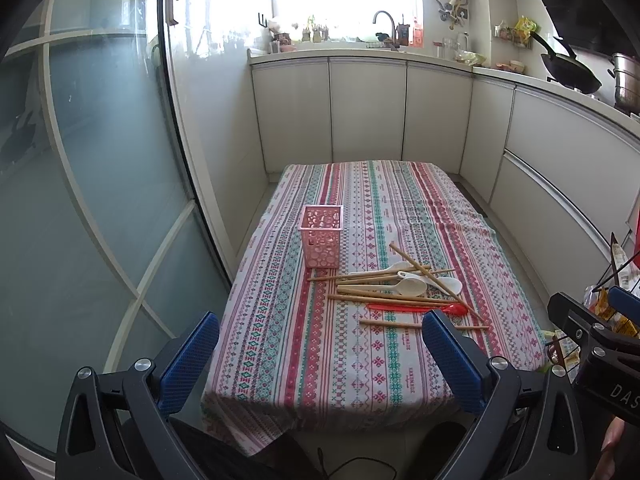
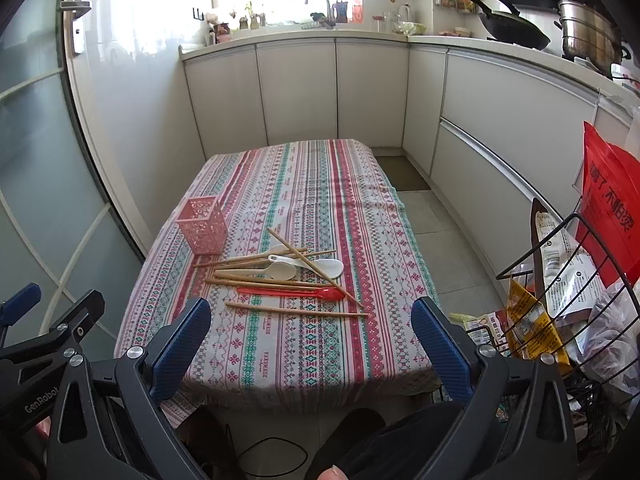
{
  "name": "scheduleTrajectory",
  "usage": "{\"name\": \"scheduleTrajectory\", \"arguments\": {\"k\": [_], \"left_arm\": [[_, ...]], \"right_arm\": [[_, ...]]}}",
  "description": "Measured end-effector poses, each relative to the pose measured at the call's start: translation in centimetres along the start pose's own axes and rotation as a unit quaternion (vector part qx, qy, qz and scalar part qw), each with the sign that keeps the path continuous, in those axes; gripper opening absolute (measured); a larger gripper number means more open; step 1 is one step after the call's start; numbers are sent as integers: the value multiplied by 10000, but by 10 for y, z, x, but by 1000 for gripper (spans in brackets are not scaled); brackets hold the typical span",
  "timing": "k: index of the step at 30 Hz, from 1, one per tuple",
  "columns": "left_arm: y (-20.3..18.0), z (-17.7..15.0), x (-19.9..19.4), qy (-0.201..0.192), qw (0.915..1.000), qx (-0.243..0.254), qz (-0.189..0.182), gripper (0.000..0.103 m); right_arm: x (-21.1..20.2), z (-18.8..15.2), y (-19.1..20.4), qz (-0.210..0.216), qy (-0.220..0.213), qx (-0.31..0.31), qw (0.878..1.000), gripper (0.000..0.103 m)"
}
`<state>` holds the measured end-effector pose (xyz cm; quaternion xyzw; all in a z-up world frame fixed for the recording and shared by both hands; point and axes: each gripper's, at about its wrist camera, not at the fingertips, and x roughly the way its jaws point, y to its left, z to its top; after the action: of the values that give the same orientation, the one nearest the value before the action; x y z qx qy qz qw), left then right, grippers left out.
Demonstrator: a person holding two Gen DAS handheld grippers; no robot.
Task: Organize utensils
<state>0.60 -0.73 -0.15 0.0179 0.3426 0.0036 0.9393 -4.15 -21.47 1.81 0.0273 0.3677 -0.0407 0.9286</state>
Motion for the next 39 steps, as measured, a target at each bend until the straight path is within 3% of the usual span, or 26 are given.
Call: {"name": "scheduleTrajectory", "arguments": {"k": [15,22,30,33,37,39], "left_arm": [[-1,0,9,25,10000,-38,42,102],[-1,5,40,191,9997,24,-119,102],[-11,21,100,540,9951,282,-779,102],[-13,31,132,1007,9880,411,-1098,102],[-18,44,166,1368,9792,504,-1408,102],[-22,50,183,1459,9769,623,-1434,101]], "right_arm": [[8,4,2,24,-43,-73,10000,101],[36,21,-5,-82,218,-295,9993,101],[95,55,-17,401,732,-526,9951,101],[125,72,-25,690,1033,-469,9911,101],[174,87,-32,1135,1307,-304,9844,86],[203,89,-29,1605,1511,-350,9748,77]]}}
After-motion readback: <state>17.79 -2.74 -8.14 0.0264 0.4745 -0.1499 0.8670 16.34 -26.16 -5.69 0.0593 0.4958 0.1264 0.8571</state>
